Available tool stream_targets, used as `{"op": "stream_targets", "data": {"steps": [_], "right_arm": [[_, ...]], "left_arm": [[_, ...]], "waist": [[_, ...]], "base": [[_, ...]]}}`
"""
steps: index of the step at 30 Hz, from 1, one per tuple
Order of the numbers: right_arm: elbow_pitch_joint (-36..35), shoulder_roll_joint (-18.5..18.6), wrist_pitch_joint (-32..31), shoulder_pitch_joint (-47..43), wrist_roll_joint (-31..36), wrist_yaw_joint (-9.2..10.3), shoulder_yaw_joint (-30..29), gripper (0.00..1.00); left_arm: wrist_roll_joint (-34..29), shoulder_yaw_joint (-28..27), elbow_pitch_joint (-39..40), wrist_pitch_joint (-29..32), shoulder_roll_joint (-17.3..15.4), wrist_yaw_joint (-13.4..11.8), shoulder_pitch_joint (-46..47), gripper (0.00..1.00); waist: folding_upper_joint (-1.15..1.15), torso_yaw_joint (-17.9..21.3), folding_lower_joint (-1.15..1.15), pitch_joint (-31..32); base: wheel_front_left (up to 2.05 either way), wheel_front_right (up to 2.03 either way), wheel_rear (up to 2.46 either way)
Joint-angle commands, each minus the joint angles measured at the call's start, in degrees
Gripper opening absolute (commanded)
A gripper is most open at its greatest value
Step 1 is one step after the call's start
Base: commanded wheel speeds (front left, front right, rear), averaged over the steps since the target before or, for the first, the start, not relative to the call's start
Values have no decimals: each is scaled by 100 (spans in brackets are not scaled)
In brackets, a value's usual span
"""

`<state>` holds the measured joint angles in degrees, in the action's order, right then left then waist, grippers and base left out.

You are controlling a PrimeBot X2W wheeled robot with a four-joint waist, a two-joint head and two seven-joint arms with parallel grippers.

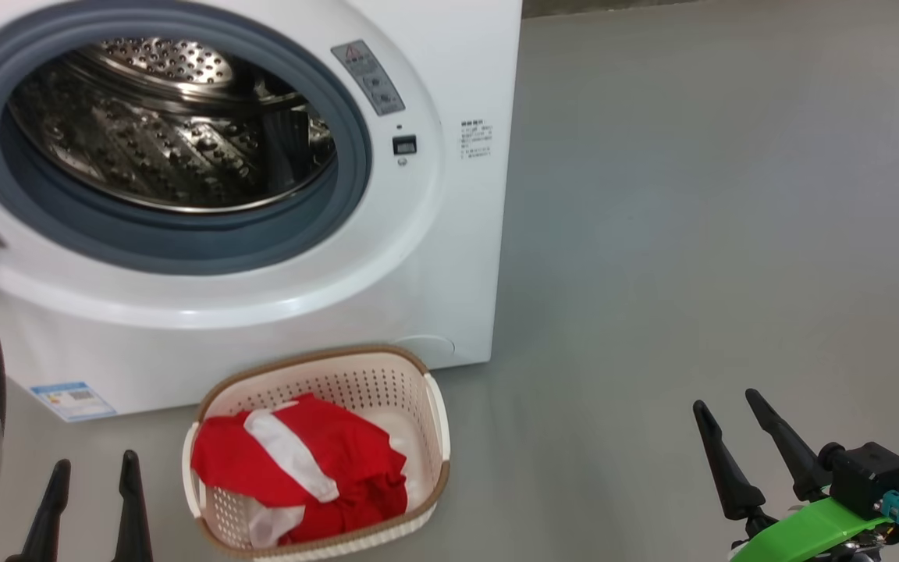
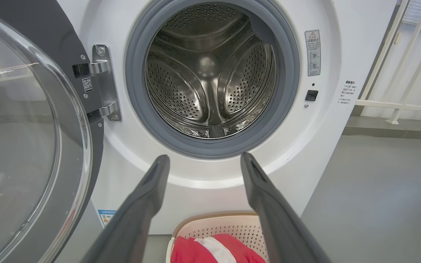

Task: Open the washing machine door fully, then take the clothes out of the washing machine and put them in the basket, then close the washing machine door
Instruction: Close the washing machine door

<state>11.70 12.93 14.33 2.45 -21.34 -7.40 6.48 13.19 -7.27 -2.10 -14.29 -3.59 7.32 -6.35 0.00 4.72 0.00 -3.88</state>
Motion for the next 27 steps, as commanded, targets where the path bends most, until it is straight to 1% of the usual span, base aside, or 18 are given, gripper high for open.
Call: {"op": "stream_targets", "data": {"steps": [1, 6, 11, 22, 27], "right_arm": [[-139, 85, 67, 113, -5, -9, 103, 100], [-149, 86, 67, 117, -9, -9, 100, 100], [-146, 77, 67, 128, -6, -9, 94, 100], [-121, 64, 67, 155, 5, -9, 120, 100], [-106, 57, 67, 208, 0, -9, 178, 100]], "left_arm": [[-29, -164, 115, -71, -95, 16, 180, 100], [2, -123, 158, -71, -125, 16, 175, 100], [11, -109, 142, -71, -137, 16, 191, 100], [75, -141, 55, -71, -116, 16, 223, 100], [155, -175, -20, -71, -81, 16, 240, 100]], "waist": [[0, -2, 0, -3], [0, -16, 0, -31], [0, -30, 0, -46], [0, -104, 0, -39], [0, -243, 0, -41]], "base": [[-183, 183, 0], [-143, 143, 0], [-75, 75, 0], [-6, 6, 0], [0, 0, 0]]}}
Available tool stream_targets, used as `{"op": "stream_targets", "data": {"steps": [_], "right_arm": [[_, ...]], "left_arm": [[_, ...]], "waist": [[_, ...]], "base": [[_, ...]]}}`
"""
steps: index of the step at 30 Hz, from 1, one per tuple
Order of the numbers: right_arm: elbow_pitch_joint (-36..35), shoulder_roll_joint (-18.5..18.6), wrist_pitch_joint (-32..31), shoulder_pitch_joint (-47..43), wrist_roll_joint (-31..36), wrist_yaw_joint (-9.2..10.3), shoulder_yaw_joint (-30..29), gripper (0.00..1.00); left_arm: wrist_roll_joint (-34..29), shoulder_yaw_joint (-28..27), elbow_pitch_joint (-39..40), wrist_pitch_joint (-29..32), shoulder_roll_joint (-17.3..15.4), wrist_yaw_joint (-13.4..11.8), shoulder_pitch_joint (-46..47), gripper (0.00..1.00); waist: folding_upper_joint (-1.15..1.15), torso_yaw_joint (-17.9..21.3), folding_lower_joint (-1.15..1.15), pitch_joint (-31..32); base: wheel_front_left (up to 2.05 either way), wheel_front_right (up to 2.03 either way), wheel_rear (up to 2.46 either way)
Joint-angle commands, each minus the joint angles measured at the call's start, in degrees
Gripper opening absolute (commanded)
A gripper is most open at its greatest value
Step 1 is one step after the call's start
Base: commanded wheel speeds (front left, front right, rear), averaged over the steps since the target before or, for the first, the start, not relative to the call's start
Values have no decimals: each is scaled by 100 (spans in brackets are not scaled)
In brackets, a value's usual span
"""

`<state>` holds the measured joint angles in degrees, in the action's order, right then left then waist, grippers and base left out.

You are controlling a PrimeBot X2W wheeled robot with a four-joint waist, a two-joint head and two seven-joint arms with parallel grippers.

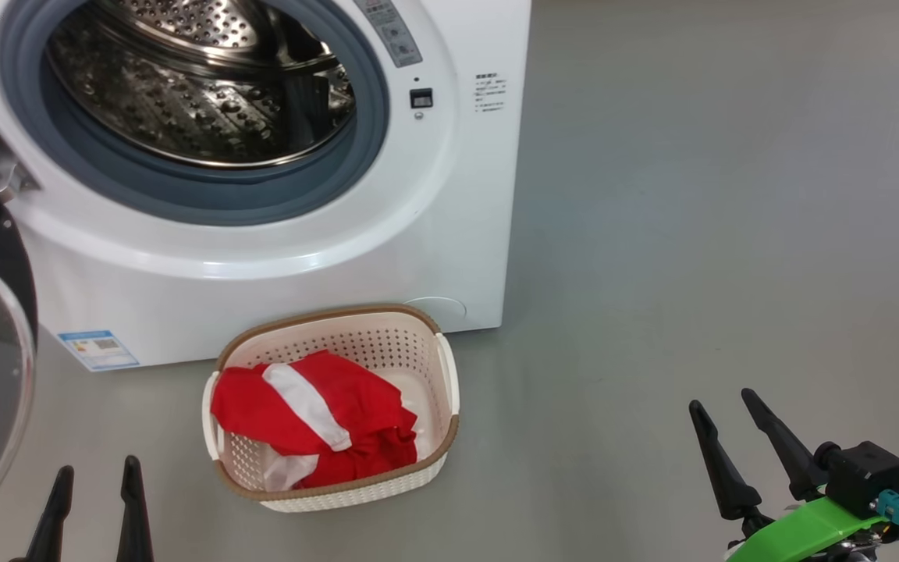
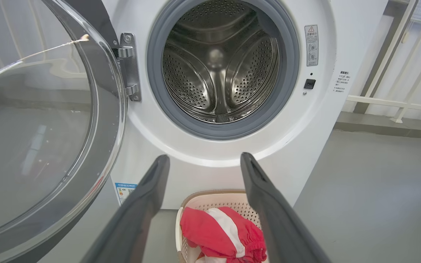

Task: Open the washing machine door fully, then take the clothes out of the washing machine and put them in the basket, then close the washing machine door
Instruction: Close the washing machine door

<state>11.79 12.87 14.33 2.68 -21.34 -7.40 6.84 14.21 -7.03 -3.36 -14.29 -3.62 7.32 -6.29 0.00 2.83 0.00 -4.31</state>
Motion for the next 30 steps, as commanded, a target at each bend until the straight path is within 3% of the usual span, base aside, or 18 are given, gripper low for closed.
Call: {"op": "stream_targets", "data": {"steps": [1, 9, 30], "right_arm": [[-111, 66, 67, 194, -3, -9, 160, 100], [-23, 114, 67, 301, -32, -9, 381, 100], [263, 322, 67, 790, -178, -9, 1116, 100]], "left_arm": [[63, -208, 86, -71, -71, 16, 237, 100], [147, -298, -87, -71, -1, 16, 213, 100], [406, -196, -277, -71, 72, -212, 65, 100]], "waist": [[0, -96, 0, 5], [0, -634, 0, 64], [0, -2577, 0, 158]], "base": [[0, 0, 0], [0, 0, 0], [0, 0, 0]]}}
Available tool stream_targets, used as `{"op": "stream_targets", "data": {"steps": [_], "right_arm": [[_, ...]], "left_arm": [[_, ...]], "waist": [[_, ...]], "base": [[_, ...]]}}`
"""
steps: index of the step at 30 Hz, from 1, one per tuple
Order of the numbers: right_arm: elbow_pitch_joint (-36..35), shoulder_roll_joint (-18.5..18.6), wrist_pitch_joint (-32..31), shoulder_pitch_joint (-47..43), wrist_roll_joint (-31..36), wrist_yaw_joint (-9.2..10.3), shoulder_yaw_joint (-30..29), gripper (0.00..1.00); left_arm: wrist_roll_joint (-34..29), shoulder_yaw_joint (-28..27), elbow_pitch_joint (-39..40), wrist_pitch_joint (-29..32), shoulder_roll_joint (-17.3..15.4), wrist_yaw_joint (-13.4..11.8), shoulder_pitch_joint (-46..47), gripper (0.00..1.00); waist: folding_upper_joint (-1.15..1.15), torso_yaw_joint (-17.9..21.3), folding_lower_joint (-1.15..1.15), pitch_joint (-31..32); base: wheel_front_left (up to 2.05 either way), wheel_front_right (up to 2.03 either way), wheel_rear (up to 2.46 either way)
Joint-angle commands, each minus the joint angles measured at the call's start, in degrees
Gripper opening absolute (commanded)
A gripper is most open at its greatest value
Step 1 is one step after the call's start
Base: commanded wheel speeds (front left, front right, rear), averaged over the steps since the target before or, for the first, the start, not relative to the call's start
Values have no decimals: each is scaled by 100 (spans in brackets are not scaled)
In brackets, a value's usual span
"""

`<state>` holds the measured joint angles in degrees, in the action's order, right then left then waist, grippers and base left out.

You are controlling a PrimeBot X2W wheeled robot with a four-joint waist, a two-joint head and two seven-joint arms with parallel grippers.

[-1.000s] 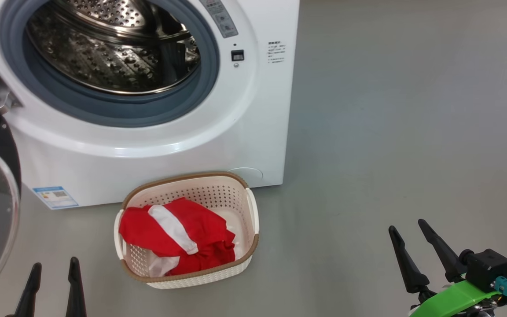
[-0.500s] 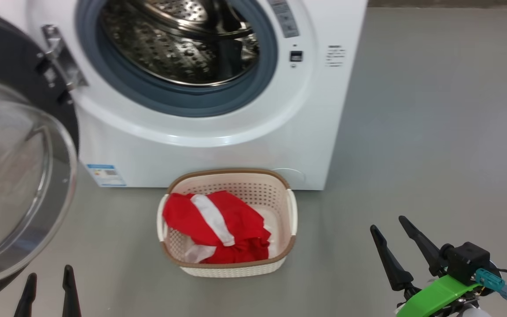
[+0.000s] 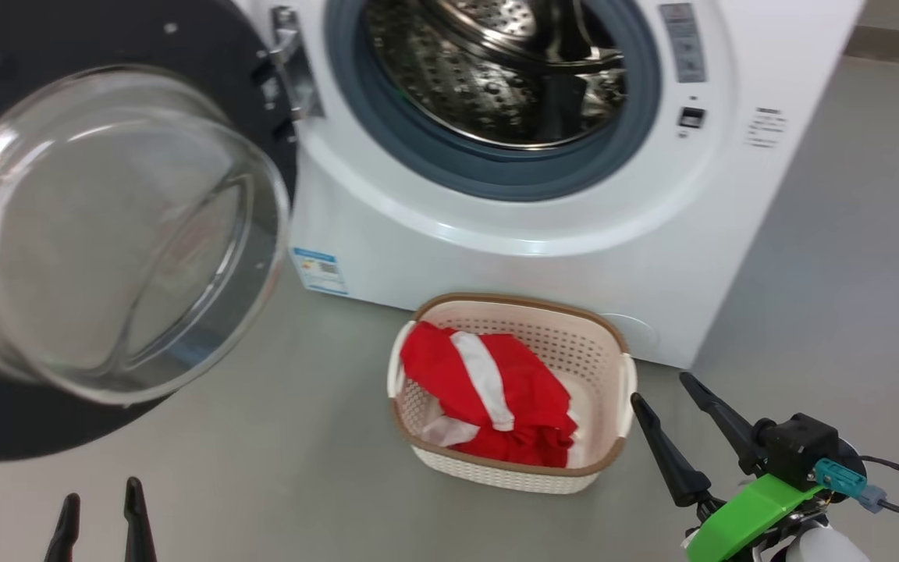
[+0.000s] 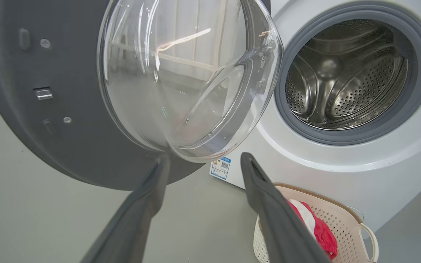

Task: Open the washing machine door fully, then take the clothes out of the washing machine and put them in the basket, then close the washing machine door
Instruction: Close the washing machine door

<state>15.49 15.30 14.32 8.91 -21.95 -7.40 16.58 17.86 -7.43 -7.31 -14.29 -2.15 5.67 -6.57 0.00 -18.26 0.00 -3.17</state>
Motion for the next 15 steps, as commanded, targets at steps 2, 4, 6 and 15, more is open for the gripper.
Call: {"op": "stream_targets", "data": {"steps": [2, 4, 6, 15], "right_arm": [[-81, 89, 68, 191, -133, -9, 196, 100], [-65, 94, 68, 216, -148, -9, 225, 100], [-55, 96, 68, 236, -161, -9, 244, 100], [67, 115, 68, 613, -245, -9, 676, 100]], "left_arm": [[70, -109, 123, -71, -74, -76, 75, 100], [84, -70, 119, -71, -74, -101, 53, 100], [84, -41, 129, -71, -74, -119, 34, 100], [285, -105, 376, -71, -74, -344, -176, 100]], "waist": [[0, -632, 0, 58], [0, -785, 0, 65], [0, -930, 0, 77], [0, -1156, 0, -16]], "base": [[0, 0, 0], [0, 0, 0], [0, 0, 0], [0, 0, 0]]}}
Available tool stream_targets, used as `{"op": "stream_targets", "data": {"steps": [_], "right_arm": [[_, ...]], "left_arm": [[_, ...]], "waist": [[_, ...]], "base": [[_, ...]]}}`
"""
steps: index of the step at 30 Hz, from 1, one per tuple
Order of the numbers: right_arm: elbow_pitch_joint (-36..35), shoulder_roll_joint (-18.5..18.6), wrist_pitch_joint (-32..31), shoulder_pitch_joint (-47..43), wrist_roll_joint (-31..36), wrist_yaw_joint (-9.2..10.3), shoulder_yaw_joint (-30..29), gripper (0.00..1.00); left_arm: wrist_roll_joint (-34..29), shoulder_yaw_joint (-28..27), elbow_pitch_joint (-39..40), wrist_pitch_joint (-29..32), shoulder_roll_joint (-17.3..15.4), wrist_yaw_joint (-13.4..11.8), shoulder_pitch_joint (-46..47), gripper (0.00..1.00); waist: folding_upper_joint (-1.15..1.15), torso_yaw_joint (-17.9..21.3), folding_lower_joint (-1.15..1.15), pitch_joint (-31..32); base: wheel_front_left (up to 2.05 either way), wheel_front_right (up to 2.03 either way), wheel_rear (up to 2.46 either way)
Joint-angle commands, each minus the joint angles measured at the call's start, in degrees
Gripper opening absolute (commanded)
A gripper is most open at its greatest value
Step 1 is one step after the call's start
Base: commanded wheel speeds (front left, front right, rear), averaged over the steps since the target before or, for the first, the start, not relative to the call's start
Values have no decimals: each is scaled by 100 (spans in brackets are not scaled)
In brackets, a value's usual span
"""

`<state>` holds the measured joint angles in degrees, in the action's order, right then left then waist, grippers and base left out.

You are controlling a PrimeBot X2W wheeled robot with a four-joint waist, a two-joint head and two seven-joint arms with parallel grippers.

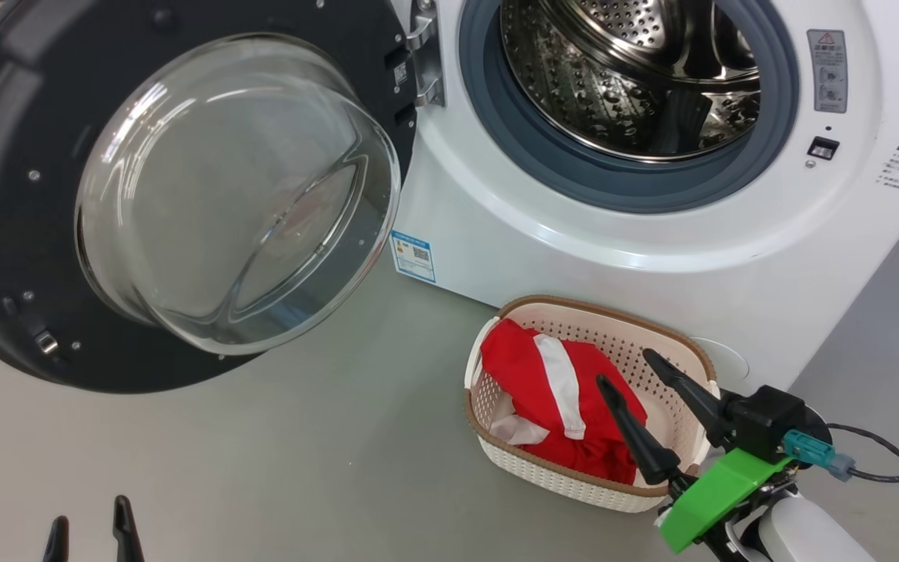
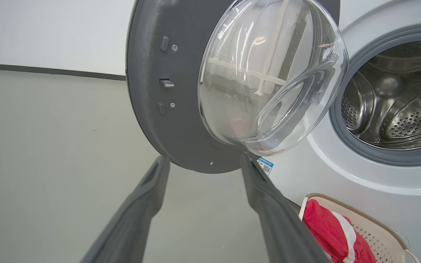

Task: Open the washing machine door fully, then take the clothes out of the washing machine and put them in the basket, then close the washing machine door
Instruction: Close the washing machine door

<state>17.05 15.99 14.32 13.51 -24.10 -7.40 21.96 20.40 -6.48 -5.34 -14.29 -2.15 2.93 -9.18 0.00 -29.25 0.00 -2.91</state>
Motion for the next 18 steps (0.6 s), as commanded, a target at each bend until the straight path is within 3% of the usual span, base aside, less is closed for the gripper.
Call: {"op": "stream_targets", "data": {"steps": [1, 18], "right_arm": [[-68, 48, 68, 206, -46, -9, 181, 100], [73, 57, 68, 475, -191, -9, 440, 100]], "left_arm": [[60, -202, 210, -71, -74, -94, 62, 100], [171, -128, 575, -71, -73, -262, -94, 100]], "waist": [[0, -65, 0, -53], [0, -87, 0, -52]], "base": [[0, 0, 0], [0, 0, 0]]}}
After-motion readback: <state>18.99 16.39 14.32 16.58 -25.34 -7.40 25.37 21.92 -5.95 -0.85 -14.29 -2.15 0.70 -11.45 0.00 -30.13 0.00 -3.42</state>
